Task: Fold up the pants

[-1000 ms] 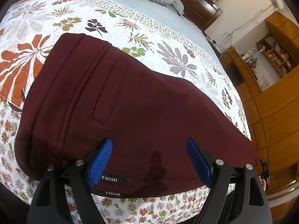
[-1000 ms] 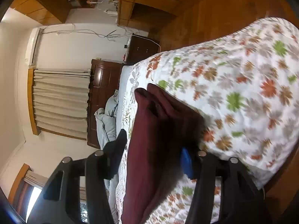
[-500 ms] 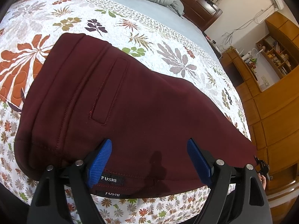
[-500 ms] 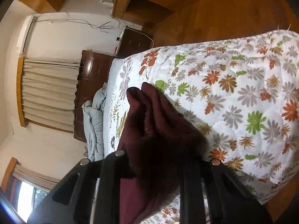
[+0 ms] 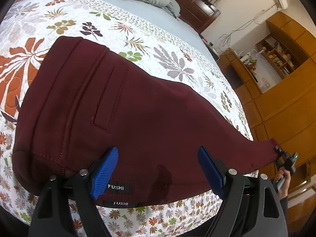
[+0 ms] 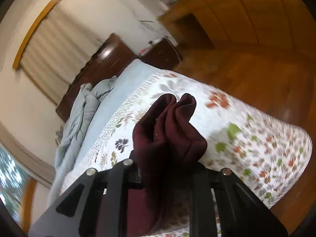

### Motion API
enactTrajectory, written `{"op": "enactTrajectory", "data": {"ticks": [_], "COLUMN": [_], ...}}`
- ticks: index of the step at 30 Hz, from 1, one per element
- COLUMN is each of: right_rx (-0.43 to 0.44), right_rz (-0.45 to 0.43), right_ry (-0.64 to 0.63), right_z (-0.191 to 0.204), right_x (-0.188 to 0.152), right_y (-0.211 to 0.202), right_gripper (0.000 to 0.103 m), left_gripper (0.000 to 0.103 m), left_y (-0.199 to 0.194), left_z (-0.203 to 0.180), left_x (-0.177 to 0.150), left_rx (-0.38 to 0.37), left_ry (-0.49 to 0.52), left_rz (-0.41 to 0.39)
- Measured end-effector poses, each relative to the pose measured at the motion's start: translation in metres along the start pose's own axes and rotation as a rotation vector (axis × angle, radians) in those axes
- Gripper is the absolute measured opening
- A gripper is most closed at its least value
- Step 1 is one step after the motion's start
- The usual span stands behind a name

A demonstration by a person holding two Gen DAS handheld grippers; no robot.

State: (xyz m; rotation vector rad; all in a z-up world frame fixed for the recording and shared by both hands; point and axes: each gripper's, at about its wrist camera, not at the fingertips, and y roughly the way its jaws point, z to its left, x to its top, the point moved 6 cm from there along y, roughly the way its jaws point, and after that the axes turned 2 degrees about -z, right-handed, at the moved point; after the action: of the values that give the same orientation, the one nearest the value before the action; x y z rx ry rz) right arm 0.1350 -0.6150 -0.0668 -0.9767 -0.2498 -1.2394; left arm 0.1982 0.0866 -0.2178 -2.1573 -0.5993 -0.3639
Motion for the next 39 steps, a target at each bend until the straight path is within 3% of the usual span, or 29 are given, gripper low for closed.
{"op": "enactTrajectory", "data": {"ticks": [12, 23, 29, 39], "right_rx": [-0.075, -0.164, -0.203, -0.290], "right_rz": [-0.048, -0.075, -0.095, -0.066], "right_ry": [-0.434, -0.731, -0.929, -1.410], "right_z": [0.145, 0.224, 0.271, 0.319], "right_x": [-0.019, -0.073, -0.121, -0.257], "right_y": [-0.007, 0.003, 0.021, 0.076], "right_gripper": [0.017, 0.017, 0.017, 0.017], "left_gripper": [0.083, 0.083, 0.083, 0.083], "left_y": [-0.012, -0.049, -0.065, -0.075], "left_z": [-0.005, -0.022, -0.023, -0.013], "left_x": [-0.001, 0.006, 0.004, -0.003], "left_rx": [-0.073, -0.160, -0.154, -0.162], "left_ry": [0.012, 0.001, 0.034, 0.032], "left_rz": [-0.013, -0.063, -0.079, -0.092]}}
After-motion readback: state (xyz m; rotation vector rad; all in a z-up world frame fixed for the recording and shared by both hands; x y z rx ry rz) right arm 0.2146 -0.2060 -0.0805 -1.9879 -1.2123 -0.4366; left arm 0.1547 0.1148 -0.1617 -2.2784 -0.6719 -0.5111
